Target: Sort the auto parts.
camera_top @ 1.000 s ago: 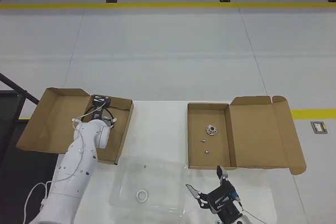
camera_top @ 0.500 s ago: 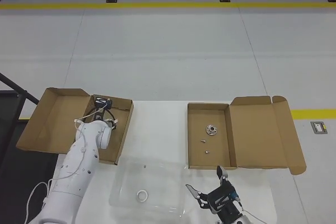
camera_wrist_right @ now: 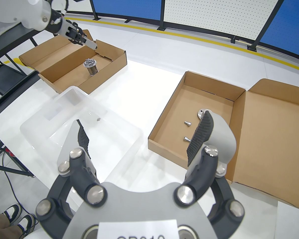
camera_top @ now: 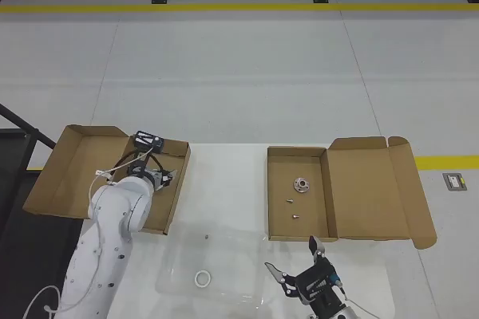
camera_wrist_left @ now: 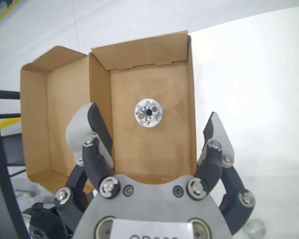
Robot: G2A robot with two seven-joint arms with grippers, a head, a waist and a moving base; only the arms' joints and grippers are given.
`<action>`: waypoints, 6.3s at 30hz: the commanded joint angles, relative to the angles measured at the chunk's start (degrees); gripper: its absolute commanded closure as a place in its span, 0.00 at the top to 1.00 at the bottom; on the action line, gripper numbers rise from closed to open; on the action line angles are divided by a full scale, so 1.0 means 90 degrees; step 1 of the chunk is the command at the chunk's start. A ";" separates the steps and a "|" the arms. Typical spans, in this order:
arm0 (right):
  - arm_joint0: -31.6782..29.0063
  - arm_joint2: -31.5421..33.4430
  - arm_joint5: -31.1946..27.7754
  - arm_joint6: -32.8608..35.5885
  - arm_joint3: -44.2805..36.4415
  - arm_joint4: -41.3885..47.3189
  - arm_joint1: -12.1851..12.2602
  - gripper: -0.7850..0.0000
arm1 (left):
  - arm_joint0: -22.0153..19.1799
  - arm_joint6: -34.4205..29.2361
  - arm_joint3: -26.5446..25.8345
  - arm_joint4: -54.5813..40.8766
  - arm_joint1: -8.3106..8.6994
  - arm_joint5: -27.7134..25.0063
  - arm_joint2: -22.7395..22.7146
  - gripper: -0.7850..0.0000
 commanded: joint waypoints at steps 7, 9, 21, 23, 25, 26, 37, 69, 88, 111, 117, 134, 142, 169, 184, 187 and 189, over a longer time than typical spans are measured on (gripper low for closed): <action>0.0000 0.0000 0.0000 0.0000 0.0000 0.0000 0.0000 1.00 | 0.1623 -0.0892 -0.2521 -0.0487 0.0204 -0.2212 -0.0298 1.00; 0.0000 0.0000 0.0000 0.0000 0.0000 0.0000 0.0000 1.00 | 0.1883 -0.1059 -0.2770 -0.0473 0.0250 -0.2686 -0.0303 1.00; 0.0000 0.0000 0.0000 0.0000 0.0000 0.0000 0.0000 1.00 | 0.2712 -0.0969 -0.2946 -0.0554 0.0475 -0.3940 -0.0013 1.00; 0.0000 0.0000 0.0000 0.0000 0.0000 0.0000 0.0000 1.00 | 0.2712 -0.0969 -0.2946 -0.0554 0.0475 -0.3940 -0.0013 1.00; 0.0000 0.0000 0.0000 0.0000 0.0000 0.0000 0.0000 1.00 | 0.2712 -0.0969 -0.2946 -0.0554 0.0475 -0.3940 -0.0013 1.00; 0.0000 0.0000 0.0000 0.0000 0.0000 0.0000 0.0000 1.00 | 0.2732 -0.0955 -0.2899 -0.0554 0.0475 -0.3919 -0.0009 1.00; 0.0000 0.0000 0.0000 0.0000 0.0000 0.0000 0.0000 1.00 | 0.2532 -0.1054 -0.1961 -0.0365 0.0466 -0.3853 0.0631 0.96; 0.0000 0.0000 0.0000 0.0000 0.0000 0.0000 0.0000 1.00 | 0.1571 -0.1294 -0.0231 -0.1015 0.0617 -0.3613 0.1793 0.45; 0.0000 0.0000 0.0000 0.0000 0.0000 0.0000 0.0000 1.00 | 0.1309 -0.1237 -0.0025 -0.1060 0.0625 -0.3434 0.2037 0.00; 0.0000 0.0000 0.0000 0.0000 0.0000 0.0000 0.0000 1.00 | 0.3842 0.0483 -0.3903 -0.2962 0.1100 -0.2314 -0.2700 0.00; 0.0000 0.0000 0.0000 0.0000 0.0000 0.0000 0.0000 1.00 | 0.3886 0.0517 -0.3921 -0.3011 0.1100 -0.2293 -0.2772 0.00; 0.0000 0.0000 0.0000 0.0000 0.0000 0.0000 0.0000 1.00 | 0.2623 0.0537 -0.2234 -0.1836 0.1073 -0.0467 -0.2205 0.00; 0.0000 0.0000 0.0000 0.0000 0.0000 0.0000 0.0000 1.00 | 0.0556 -0.0118 0.0516 -0.0459 0.0984 0.0443 -0.0890 0.00; 0.0000 0.0000 0.0000 0.0000 0.0000 0.0000 0.0000 1.00 | -0.0585 -0.0247 0.2895 0.0040 0.0666 0.0442 0.0446 0.33; 0.0000 0.0000 0.0000 0.0000 0.0000 0.0000 0.0000 1.00 | -0.0082 -0.0280 0.1743 -0.0181 0.0718 0.0450 -0.0057 0.40; 0.0000 0.0000 0.0000 0.0000 0.0000 0.0000 0.0000 1.00 | 0.0218 -0.0302 0.1186 -0.0433 0.0751 0.0364 -0.0308 0.41; 0.0000 0.0000 0.0000 0.0000 0.0000 0.0000 0.0000 1.00 | 0.0441 -0.0307 0.0805 -0.0699 0.0770 0.0291 -0.0501 0.41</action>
